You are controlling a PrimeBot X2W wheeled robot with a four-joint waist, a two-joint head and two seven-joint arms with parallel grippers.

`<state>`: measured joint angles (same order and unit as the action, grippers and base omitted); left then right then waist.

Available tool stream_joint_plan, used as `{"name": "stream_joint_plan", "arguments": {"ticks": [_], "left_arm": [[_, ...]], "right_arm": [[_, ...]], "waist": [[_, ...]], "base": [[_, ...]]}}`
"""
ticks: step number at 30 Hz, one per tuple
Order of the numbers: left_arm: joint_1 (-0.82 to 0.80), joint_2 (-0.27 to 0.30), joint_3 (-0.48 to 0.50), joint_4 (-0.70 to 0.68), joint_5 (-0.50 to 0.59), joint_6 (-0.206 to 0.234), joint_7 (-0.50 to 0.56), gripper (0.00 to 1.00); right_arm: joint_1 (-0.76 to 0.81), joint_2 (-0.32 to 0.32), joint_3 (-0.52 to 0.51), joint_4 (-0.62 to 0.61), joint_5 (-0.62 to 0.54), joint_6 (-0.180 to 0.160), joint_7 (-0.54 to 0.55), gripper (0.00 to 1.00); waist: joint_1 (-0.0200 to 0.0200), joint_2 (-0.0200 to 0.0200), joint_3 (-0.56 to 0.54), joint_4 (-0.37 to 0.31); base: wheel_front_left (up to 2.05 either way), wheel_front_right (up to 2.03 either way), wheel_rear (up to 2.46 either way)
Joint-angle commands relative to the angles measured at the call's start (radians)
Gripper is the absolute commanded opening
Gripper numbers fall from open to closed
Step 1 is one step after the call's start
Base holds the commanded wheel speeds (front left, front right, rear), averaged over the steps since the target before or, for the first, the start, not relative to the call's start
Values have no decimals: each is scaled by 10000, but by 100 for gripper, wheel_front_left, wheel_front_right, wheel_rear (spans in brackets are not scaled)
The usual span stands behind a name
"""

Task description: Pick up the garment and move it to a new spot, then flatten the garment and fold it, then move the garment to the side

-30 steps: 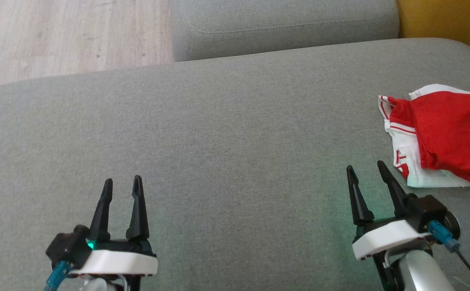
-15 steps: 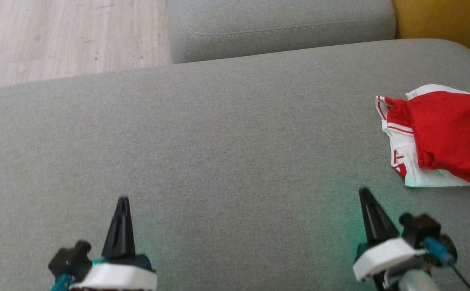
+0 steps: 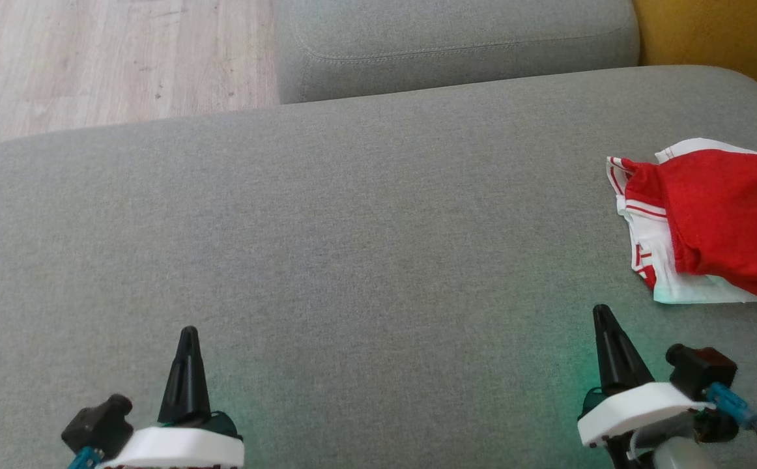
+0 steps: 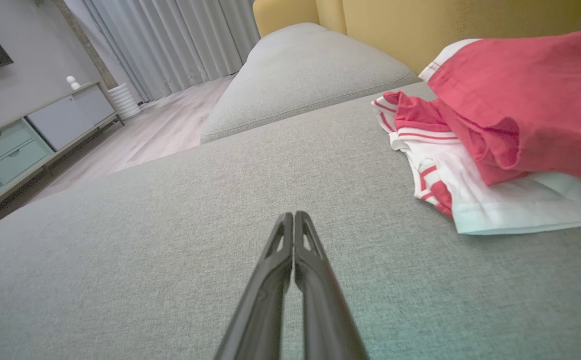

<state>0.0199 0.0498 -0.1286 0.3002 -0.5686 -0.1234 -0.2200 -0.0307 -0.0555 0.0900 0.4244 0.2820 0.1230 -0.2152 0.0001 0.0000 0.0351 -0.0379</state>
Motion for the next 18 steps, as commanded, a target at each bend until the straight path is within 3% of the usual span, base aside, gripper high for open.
{"name": "stream_joint_plan", "arguments": {"ticks": [1,18], "left_arm": [[-458,69,156,-318,-234,-6,25,0],[-593,134,427,-353,-2000,-19,488,0]], "right_arm": [[-415,-76,-54,-372,310,15,57,0],[-467,-133,-274,-613,2539,25,503,0]], "waist": [[0,0,-3,5],[0,0,-55,67]], "base": [[0,0,0],[0,0,0]]}}
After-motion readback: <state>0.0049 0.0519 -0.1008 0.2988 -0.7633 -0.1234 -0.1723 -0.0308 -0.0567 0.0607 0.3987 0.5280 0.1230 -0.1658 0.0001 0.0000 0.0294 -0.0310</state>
